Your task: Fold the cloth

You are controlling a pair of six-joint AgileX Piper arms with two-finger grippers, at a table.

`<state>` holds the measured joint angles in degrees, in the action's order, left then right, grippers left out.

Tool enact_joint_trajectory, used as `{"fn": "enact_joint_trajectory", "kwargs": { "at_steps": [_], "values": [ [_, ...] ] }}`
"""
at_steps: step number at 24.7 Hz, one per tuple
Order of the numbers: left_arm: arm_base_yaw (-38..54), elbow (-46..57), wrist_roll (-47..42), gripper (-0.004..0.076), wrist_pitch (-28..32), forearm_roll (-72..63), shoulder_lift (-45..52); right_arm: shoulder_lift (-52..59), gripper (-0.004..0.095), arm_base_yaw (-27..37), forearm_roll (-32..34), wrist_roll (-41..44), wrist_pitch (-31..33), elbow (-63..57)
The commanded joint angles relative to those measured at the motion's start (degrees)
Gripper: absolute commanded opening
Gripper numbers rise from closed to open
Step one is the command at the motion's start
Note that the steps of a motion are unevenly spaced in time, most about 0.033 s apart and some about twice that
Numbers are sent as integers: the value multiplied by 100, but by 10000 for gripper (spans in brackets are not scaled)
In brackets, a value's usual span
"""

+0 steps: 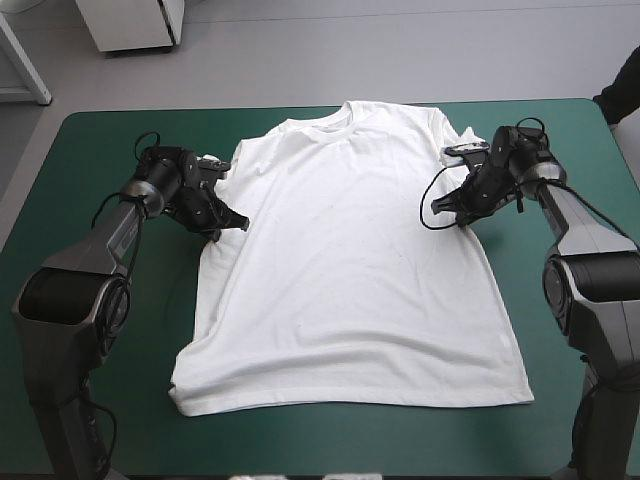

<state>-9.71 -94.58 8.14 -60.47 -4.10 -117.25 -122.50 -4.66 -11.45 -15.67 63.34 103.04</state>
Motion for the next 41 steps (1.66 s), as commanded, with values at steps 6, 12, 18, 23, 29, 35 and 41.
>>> {"fn": "enact_joint_trajectory", "kwargs": {
  "at_steps": [6,12,18,23,29,35,41],
  "values": [
    [-91,-438,-6,-9,-258,19,1286,849,-13,17,-495,-86,453,113],
    [-91,-1051,-84,-9,-424,410,2886,2382,-13,516,-545,-49,382,338],
    [-91,-1778,-15,-9,-361,497,3745,3678,-13,609,-545,22,-193,635],
    [-91,-1804,-15,-9,-344,486,3959,3905,-13,609,-696,188,-219,1384],
    [-91,-1804,0,-9,276,497,3915,3886,-13,609,-1023,162,-572,1868],
    [-91,-1804,0,-9,1290,497,3520,3594,-13,609,-1065,140,-1367,1877],
    [-91,-1821,27,-9,2760,497,3080,3017,-13,609,-1424,-287,-2041,1932]
  ]
}}
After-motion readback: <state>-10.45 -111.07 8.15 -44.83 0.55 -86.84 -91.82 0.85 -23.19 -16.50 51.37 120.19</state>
